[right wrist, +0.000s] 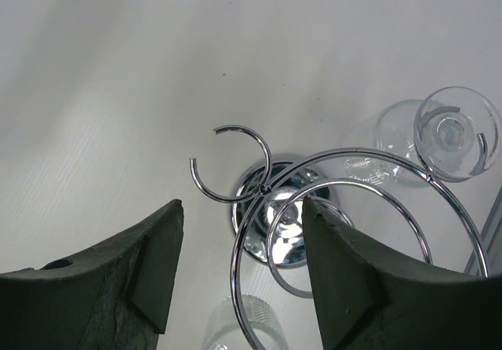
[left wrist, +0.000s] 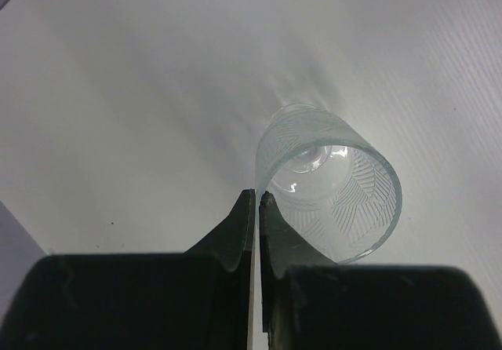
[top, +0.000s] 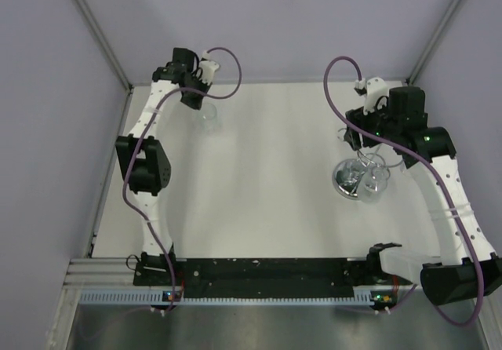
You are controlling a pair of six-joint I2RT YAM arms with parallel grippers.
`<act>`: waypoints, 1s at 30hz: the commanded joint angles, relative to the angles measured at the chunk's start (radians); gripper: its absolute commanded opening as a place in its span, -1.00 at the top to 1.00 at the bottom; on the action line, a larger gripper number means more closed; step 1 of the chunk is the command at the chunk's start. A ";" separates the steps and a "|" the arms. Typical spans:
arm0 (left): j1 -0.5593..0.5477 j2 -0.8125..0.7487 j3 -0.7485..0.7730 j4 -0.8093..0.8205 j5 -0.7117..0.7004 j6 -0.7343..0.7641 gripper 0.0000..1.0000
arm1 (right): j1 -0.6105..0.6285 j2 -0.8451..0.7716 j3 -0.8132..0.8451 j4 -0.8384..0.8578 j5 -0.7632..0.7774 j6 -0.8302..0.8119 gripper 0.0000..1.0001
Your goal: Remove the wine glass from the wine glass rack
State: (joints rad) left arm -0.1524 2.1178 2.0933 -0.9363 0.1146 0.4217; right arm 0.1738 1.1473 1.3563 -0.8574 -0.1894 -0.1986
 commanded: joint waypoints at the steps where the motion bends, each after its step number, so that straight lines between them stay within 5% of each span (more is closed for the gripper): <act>1: 0.050 0.021 0.071 0.068 0.007 -0.003 1.00 | -0.008 -0.029 0.010 0.021 -0.013 -0.002 -0.22; 14: 0.080 0.080 0.063 0.054 0.057 -0.031 1.00 | -0.008 -0.014 0.021 0.014 -0.025 0.004 -0.22; 17: 0.080 0.077 0.057 0.059 0.017 -0.052 0.29 | -0.007 -0.014 0.027 0.008 -0.024 0.004 -0.22; 20: 0.080 0.045 0.057 0.059 -0.019 -0.072 0.00 | -0.008 -0.012 0.038 -0.002 -0.024 0.004 -0.22; 26: 0.076 -0.109 0.048 0.059 0.022 -0.107 -0.13 | -0.007 -0.008 0.108 -0.034 -0.019 0.010 -0.22; 30: 0.051 -0.284 -0.106 0.132 0.273 -0.115 -0.17 | -0.008 -0.001 0.167 -0.066 -0.007 0.028 -0.25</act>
State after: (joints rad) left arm -0.0738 2.0823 2.0876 -0.8909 0.1738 0.3378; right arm 0.1734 1.1484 1.4307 -0.9070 -0.2028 -0.1959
